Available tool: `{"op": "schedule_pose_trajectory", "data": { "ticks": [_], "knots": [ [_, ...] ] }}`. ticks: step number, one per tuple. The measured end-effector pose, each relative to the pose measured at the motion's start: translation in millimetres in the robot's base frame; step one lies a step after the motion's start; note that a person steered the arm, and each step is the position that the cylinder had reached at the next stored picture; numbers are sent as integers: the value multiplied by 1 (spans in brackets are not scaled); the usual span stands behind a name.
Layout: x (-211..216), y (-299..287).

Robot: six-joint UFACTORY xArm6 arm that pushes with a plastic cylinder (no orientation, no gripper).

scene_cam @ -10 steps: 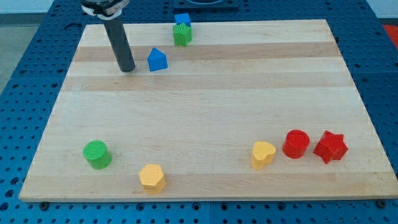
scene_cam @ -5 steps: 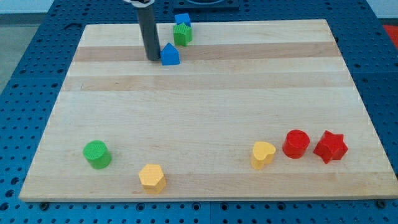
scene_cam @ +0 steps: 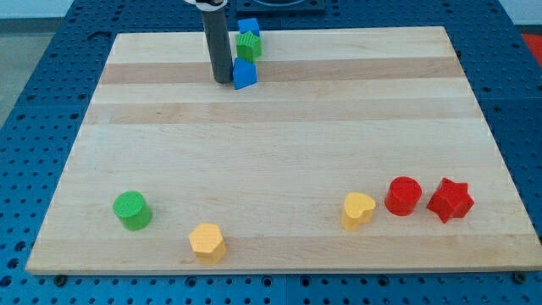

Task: Move the blue triangle closer to the green star

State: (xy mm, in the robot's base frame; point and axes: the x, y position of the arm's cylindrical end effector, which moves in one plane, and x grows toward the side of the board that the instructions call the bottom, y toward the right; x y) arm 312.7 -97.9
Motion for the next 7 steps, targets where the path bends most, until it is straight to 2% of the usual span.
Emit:
{"op": "schedule_pose_trajectory", "data": {
  "ticks": [2,4,6,7],
  "knots": [
    [13,-6],
    [12,25],
    [2,26],
    [20,25]
  ]
}}
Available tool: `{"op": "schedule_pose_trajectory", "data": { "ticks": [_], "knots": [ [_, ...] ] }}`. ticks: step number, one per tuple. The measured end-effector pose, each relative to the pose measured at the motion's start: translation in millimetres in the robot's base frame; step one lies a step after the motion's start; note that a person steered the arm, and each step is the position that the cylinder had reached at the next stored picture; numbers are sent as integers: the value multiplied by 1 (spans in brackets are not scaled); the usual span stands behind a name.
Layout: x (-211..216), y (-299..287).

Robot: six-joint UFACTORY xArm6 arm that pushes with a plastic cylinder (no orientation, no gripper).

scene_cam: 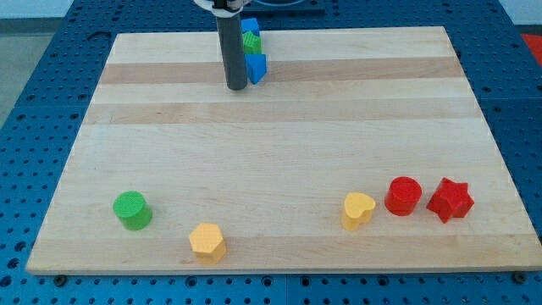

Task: Move the blue triangle closer to the green star

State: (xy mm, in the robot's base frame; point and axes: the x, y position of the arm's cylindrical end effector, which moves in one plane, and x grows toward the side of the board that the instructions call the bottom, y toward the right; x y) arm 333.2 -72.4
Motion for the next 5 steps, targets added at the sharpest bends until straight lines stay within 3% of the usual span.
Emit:
{"op": "schedule_pose_trajectory", "data": {
  "ticks": [4,5],
  "knots": [
    [-17,21],
    [0,22]
  ]
}}
